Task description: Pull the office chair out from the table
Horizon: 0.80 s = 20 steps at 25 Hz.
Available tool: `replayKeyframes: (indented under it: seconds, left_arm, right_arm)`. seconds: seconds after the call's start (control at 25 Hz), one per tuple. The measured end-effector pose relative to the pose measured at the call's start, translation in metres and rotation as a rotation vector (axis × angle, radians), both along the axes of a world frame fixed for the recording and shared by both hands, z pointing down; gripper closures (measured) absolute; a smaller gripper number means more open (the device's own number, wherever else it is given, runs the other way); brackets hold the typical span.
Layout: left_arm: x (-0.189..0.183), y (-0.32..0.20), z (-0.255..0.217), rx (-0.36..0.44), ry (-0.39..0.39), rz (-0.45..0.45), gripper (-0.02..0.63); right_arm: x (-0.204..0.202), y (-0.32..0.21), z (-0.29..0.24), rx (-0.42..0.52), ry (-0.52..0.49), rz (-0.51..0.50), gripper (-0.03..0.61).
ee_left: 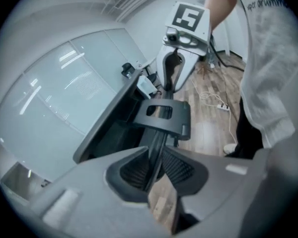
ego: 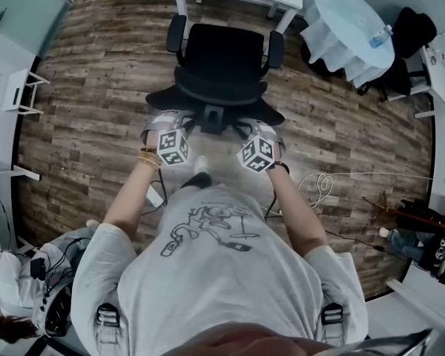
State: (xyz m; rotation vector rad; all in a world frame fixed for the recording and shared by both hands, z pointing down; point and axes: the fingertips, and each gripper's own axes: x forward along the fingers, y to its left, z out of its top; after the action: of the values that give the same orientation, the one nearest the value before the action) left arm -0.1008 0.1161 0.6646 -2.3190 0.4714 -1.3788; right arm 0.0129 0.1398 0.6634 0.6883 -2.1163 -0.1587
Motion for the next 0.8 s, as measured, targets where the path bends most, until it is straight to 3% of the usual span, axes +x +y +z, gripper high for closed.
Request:
replayKeyframes:
  seconds: [0.12,0.24,0.44,0.56,0.8]
  left_arm:
    - [0.003,0.003,-0.031,0.016,0.159,-0.083,0.565]
    - [0.011,0.003,-0.065,-0.018,0.373,-0.170,0.611]
    - [0.016,0.004,-0.126,-0.093,0.719,-0.275,0.611]
    - [0.018,0.002,-0.171,-0.119,0.902,-0.311,0.611]
    - [0.029,0.013,-0.243,-0.113,1.084,-0.277,0.611]
  right_arm:
    - [-0.004,0.004,-0.024,-0.015,-0.137,0.072,0.506]
    - [-0.010,0.001,-0.056,-0.027,-0.312,0.153,0.514]
    - [-0.019,0.000,-0.121,-0.018,-0.615,0.251,0.549]
    - [-0.023,-0.001,-0.157,0.013,-0.708,0.272,0.569]
    - [-0.029,0.010,-0.221,0.090,-0.803,0.262,0.571]
